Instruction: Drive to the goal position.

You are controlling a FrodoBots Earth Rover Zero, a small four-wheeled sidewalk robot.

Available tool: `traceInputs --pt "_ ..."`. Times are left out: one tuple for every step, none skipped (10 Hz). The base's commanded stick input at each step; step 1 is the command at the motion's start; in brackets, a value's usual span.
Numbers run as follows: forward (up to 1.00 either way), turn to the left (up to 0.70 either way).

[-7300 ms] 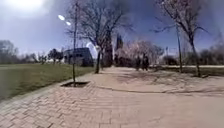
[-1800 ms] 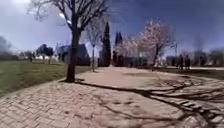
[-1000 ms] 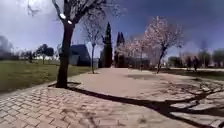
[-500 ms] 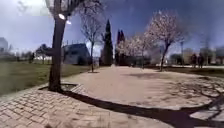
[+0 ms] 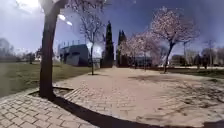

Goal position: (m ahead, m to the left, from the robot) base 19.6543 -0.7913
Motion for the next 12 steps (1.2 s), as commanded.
traceInputs --pt "0.96 0.0" --pt "0.96 0.0" --pt "0.96 0.0" --pt "0.96 0.0" --pt "0.96 0.0" --pt "0.96 0.0" --pt "0.96 0.0" --pt "0.96 0.0" --pt "0.96 0.0" --pt "0.96 0.0" --pt "0.96 0.0" --pt "0.96 0.0"
